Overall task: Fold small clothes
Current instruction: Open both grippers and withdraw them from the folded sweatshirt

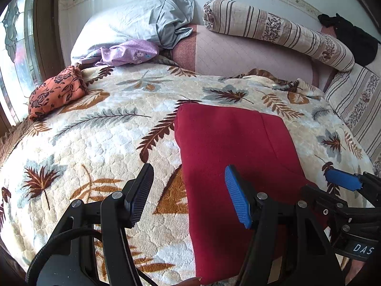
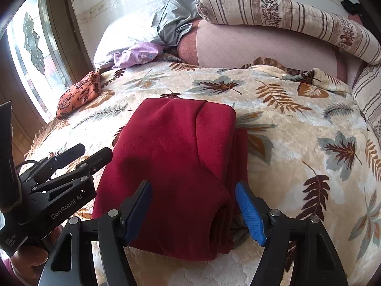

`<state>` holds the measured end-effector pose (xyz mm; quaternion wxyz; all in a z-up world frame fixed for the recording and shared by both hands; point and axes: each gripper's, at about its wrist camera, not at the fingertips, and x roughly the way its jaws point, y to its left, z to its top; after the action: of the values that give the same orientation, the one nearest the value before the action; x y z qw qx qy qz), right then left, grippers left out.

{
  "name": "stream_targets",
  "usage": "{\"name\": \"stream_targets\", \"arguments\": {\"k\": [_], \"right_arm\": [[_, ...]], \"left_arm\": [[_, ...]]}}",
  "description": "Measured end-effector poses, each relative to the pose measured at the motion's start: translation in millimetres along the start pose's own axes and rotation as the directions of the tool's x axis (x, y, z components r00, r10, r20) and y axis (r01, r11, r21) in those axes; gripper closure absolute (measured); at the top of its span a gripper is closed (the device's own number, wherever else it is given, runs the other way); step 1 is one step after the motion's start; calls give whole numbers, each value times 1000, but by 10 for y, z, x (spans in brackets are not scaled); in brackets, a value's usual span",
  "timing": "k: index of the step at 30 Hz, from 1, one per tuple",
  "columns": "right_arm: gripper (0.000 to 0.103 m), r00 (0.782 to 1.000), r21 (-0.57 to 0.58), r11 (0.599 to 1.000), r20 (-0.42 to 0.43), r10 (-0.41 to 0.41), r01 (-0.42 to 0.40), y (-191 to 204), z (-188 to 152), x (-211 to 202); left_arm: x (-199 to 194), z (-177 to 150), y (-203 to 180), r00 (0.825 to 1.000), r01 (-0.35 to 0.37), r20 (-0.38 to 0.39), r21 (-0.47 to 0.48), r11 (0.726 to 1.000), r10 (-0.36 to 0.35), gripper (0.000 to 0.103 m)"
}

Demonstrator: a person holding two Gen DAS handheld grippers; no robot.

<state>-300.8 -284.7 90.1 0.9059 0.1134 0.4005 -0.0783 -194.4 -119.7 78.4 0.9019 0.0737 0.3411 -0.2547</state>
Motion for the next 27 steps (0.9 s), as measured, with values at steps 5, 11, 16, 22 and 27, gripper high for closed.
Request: {"name": "stream_targets", "arguments": {"k": [5,11,16,22,27], "right_arm": [[29,1000,13,1000,2,-7,7,-4,1,8],[29,1000,-10,1000,3,-19,19,28,-3,29],[29,1000,-11,1000,-6,-16,15,31,-8,71],[27,1000,-12,1000,-6,-15,15,28,-4,110],[26,1000,-9,1000,-10,-16,16,53,0,149]], "left_arm": [[-10,1,1,1000,-2,2,3,1000,2,40],[-30,10,16,1000,-6,15,2,1000,6,40],[-30,10,23,1000,-17,19,6,1000,17,40],[-16,14,40,999,-22,23,1,1000,22,40],[23,15,51,1000,-23,11,-7,1000,23,40]]}}
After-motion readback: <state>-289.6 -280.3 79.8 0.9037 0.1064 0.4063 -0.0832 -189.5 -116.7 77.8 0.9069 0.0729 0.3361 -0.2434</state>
